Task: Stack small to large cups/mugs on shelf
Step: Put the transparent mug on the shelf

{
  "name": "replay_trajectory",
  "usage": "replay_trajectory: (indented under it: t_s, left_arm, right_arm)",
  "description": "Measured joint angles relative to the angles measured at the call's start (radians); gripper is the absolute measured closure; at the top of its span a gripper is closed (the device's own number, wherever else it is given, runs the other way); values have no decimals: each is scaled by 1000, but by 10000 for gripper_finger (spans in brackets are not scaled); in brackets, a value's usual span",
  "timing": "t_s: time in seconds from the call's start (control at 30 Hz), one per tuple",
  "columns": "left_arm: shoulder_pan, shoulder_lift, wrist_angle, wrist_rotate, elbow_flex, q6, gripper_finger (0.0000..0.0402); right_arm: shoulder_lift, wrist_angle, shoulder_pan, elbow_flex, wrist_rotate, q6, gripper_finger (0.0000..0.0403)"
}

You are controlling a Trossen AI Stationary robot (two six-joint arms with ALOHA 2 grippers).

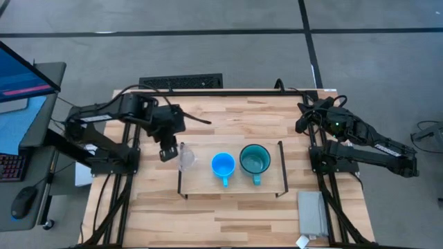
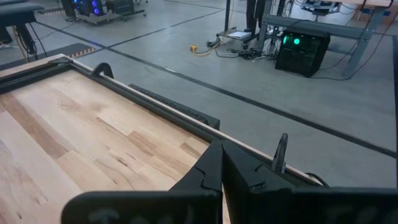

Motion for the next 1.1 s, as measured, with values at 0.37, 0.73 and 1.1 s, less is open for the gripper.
replay_trajectory:
  t_s: [0.37, 0.73, 1.1]
  left_arm:
    - [23, 126, 0, 93, 80, 41, 401]
    - [23, 198, 14, 134, 86, 59, 401]
    - [21, 244, 35, 134, 86, 51, 401]
  right_arm:
    - [0, -1, 0, 0, 0, 0, 379]
    - [0, -3, 0, 0, 0, 0, 379]
    - [0, -3, 0, 0, 0, 0, 379]
